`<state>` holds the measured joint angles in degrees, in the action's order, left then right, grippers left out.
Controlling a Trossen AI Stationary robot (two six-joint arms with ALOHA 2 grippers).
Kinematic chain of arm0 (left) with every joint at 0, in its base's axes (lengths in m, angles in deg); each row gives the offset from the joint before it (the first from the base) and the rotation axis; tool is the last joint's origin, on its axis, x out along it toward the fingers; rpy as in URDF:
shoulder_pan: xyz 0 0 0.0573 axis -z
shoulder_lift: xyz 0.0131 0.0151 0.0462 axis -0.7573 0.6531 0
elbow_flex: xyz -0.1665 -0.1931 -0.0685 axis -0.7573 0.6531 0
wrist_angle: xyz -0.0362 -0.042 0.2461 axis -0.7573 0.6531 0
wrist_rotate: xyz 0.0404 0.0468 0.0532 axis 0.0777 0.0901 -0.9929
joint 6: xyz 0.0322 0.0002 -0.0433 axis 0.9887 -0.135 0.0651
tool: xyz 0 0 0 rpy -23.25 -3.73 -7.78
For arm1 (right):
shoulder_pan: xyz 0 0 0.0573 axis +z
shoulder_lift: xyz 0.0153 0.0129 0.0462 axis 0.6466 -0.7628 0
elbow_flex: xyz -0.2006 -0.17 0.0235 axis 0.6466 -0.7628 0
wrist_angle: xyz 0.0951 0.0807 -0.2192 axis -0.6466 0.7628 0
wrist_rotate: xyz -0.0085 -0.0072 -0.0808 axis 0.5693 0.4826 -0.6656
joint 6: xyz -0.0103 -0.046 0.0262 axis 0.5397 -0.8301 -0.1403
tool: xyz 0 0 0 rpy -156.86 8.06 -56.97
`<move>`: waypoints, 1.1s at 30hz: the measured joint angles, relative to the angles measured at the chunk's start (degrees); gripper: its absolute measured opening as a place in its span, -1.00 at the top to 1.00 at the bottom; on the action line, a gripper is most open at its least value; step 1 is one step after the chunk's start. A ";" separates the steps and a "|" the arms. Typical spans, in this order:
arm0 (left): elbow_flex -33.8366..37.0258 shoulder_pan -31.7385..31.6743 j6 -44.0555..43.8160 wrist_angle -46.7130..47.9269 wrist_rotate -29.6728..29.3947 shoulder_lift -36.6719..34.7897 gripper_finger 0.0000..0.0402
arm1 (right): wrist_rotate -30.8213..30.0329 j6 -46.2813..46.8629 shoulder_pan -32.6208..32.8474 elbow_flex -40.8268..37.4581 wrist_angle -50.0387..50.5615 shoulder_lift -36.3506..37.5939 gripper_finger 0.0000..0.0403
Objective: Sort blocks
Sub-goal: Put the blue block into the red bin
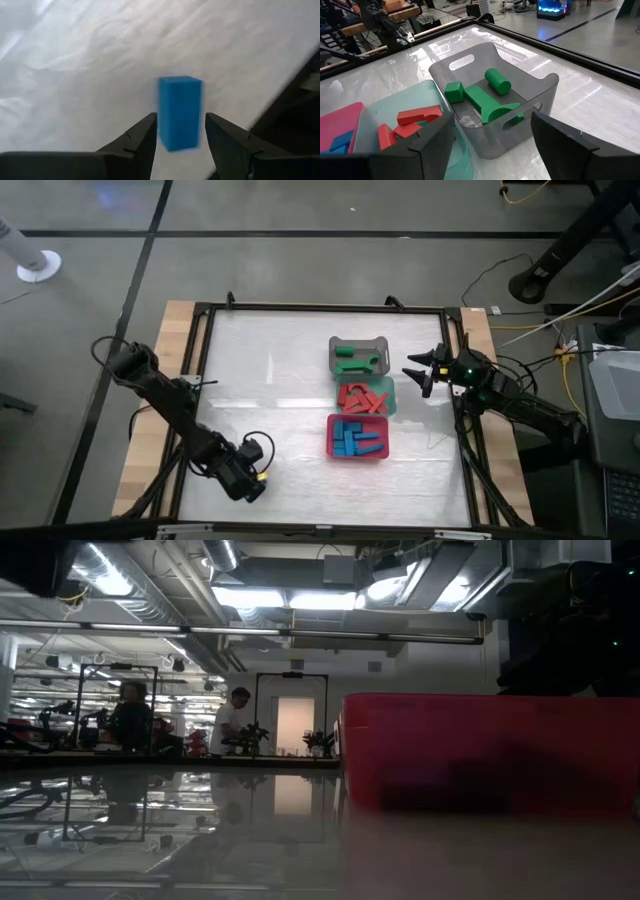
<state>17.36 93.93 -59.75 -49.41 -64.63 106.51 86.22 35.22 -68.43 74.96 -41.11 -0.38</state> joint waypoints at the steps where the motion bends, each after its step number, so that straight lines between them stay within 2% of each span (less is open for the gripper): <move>1: -0.04 -0.02 0.01 0.61 0.00 0.49 0.23 | 0.00 -0.01 0.00 -0.01 0.00 -0.01 -0.31; 9: -0.04 -0.02 0.25 -2.22 1.30 3.48 0.23 | 0.00 0.00 0.00 0.00 0.00 0.01 -0.31; 14: -0.04 -0.20 2.43 -1.91 4.77 3.55 0.21 | 0.00 0.00 0.00 0.01 0.00 -0.01 -0.31; 25: -0.04 -0.22 2.44 -2.59 5.18 3.55 -0.16 | 0.00 0.00 0.00 -0.01 -0.02 -0.01 -0.31; 33: -0.02 -0.20 4.83 -4.81 3.22 7.82 -0.20 | 0.02 -0.02 0.00 0.01 0.00 -0.01 -0.31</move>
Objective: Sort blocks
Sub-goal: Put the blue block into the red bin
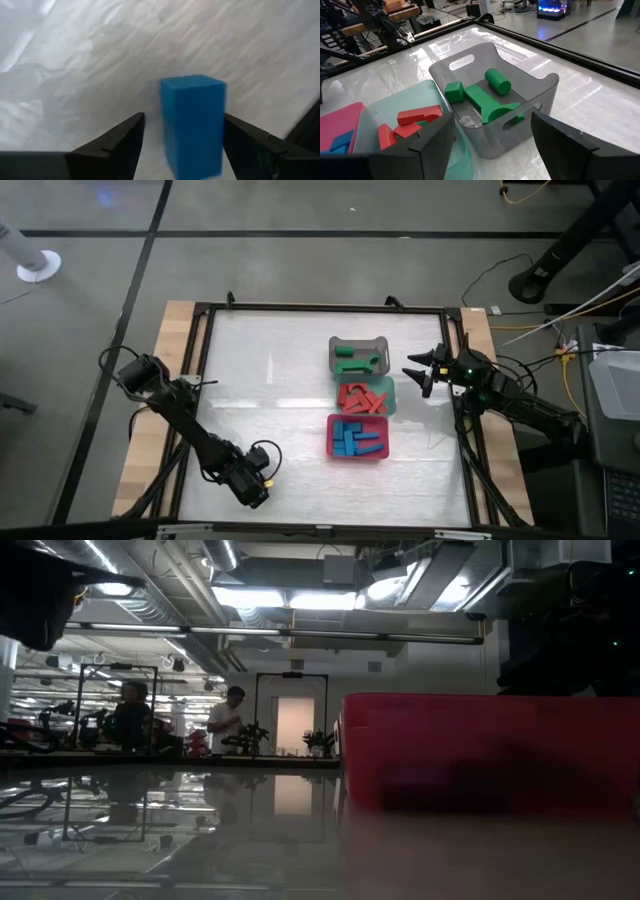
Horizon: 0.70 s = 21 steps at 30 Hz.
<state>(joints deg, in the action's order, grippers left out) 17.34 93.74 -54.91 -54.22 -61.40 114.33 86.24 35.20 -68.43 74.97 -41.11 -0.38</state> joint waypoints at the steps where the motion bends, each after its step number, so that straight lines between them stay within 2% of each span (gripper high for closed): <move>1: -0.02 -0.17 -0.09 0.20 -0.03 0.58 -0.20 | 0.00 0.02 0.00 0.00 0.00 0.02 -0.31; 5: -0.20 -1.10 -1.40 0.49 0.62 1.33 -0.10 | 0.00 0.01 0.00 0.00 0.00 0.00 -0.31; 10: -0.02 -3.04 3.37 0.53 1.52 1.08 0.42 | -0.02 0.02 0.00 -0.02 0.00 0.00 -0.31; 17: 0.13 -11.05 20.72 -1.45 -0.75 -2.22 0.44 | -0.02 0.02 0.00 -0.02 0.00 0.01 -0.31; 21: 0.11 -18.37 33.49 -8.75 -2.65 -4.96 0.44 | -0.01 0.02 0.00 0.00 0.00 0.01 -0.31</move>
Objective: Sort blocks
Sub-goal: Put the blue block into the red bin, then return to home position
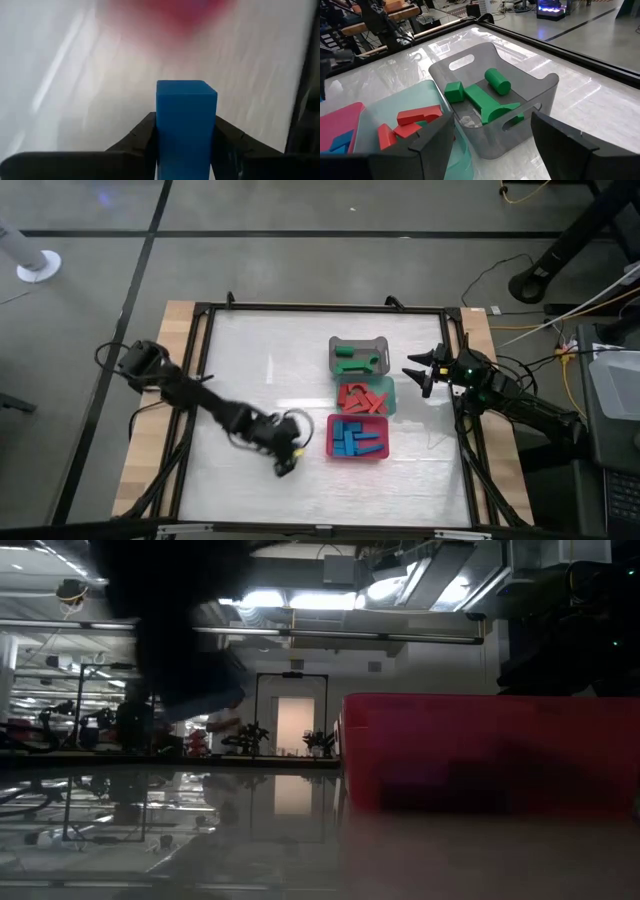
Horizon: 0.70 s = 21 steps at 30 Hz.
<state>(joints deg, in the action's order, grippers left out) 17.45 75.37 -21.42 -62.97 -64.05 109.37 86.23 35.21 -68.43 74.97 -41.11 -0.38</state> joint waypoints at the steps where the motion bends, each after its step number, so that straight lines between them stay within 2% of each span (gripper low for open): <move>1: 0.00 -1.79 3.15 -3.31 -0.60 -0.34 0.44 | -0.01 0.00 0.00 -0.02 0.00 0.01 -0.31; 7: -0.15 -10.70 18.56 -30.41 -0.85 0.57 0.44 | 0.01 -0.01 0.00 0.00 0.00 0.00 -0.31; 10: -0.13 -13.29 23.32 -39.35 -0.63 2.37 0.43 | 0.01 -0.02 0.00 0.00 -0.02 -0.01 -0.31; 13: -0.13 -14.27 24.85 -42.29 -0.45 3.96 0.30 | 0.00 -0.02 0.00 0.00 -0.01 -0.01 -0.31; 21: -0.09 -14.14 25.76 -42.30 0.91 5.27 -0.07 | -0.01 0.00 0.00 -0.02 -0.02 0.01 -0.31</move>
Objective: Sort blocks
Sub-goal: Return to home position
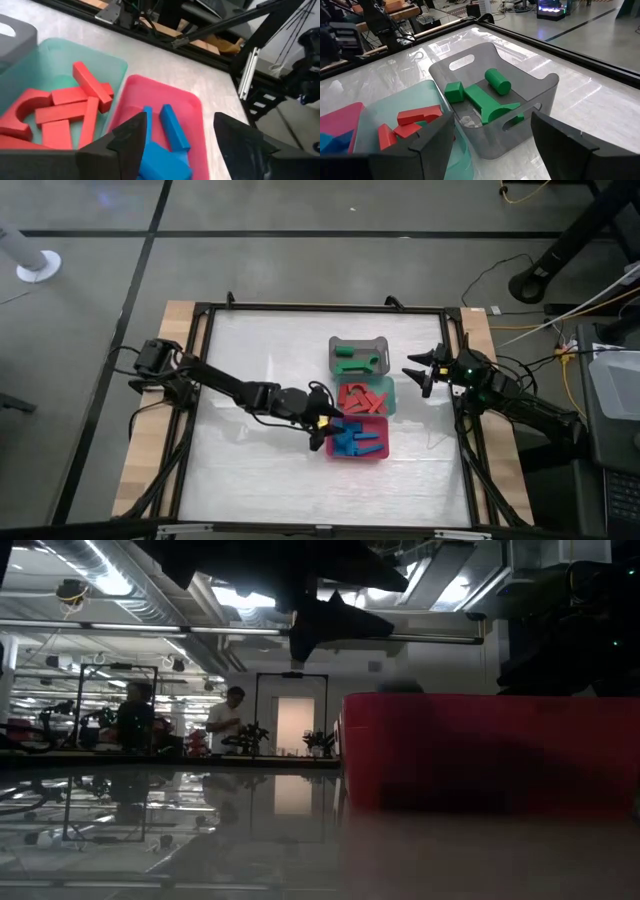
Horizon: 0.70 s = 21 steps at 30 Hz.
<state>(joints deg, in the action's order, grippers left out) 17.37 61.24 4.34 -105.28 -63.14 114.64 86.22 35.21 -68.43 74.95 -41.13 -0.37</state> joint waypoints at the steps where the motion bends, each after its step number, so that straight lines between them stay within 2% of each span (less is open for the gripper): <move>1: 0.00 -0.21 0.69 0.35 0.00 -0.33 -0.10 | 0.00 -0.02 0.00 0.02 0.00 0.00 -0.31; 6: 0.07 -2.77 -0.01 6.43 0.95 -6.13 -0.13 | 0.00 -0.01 0.00 0.00 0.00 0.00 -0.31; 14: 0.07 -8.08 15.15 23.82 0.50 -26.43 -0.10 | 0.02 0.00 0.00 0.00 0.02 -0.02 -0.31; 21: 10.43 -11.54 17.40 25.85 -1.97 -44.88 -0.10 | 0.00 -0.02 0.00 0.00 0.02 -0.02 -0.31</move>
<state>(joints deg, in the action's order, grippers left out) 27.80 49.70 21.74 -79.42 -65.12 69.76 86.22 35.20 -68.43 74.95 -41.11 -0.39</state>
